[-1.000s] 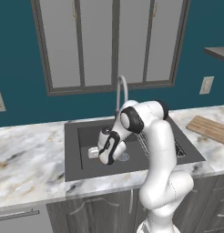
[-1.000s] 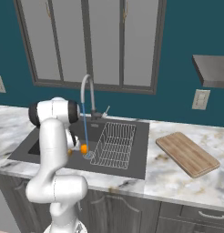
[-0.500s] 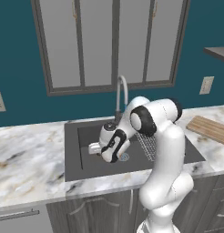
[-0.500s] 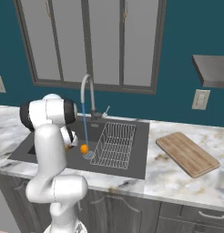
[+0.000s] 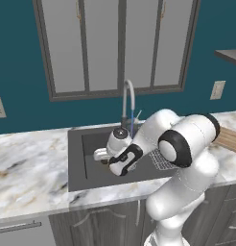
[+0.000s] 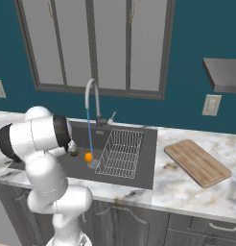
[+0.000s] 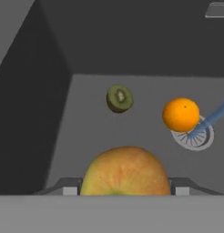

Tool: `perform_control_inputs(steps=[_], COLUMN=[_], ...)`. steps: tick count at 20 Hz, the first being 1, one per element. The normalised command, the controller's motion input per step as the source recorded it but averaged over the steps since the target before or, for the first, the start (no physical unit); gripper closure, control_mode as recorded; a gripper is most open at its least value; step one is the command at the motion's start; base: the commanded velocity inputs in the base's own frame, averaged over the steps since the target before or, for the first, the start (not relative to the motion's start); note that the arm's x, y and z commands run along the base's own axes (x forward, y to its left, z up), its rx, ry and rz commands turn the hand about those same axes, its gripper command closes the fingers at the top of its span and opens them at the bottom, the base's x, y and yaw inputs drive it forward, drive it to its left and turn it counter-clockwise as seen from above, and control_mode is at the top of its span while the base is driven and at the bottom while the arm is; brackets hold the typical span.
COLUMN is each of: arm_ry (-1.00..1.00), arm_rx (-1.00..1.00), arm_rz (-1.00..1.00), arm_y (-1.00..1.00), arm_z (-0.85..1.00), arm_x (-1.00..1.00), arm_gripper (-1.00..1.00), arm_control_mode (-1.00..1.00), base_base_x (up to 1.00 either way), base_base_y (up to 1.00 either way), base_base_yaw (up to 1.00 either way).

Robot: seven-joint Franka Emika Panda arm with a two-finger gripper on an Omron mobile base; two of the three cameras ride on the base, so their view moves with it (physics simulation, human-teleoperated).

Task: Pick the apple, orange, kiwi from the sink and place them on the cutting board to airdry. Then turn off the sink faucet.

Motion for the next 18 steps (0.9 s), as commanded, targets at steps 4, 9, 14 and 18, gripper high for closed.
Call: perform_control_inputs(steps=[4, 9, 14, 18], arm_ry=[0.01, 0.00, 0.00, 0.00], arm_rx=[0.03, 0.01, 0.00, 0.00], arm_rz=[0.00, 0.00, 0.00, 0.00], arm_y=[0.00, -0.01, 0.00, 0.00], arm_z=[1.00, 1.00, 1.00, 0.93], arm_x=[-0.22, -0.17, -0.20, -0.38], arm_gripper=[1.00, 1.00, 1.00, 1.00], arm_control_mode=[-1.00, -1.00, -1.00, -1.00], base_base_x=[0.00, 0.00, 0.00, 0.00], base_base_y=[0.00, 0.00, 0.00, 0.00], base_base_yaw=[0.00, 0.00, 0.00, 0.00])
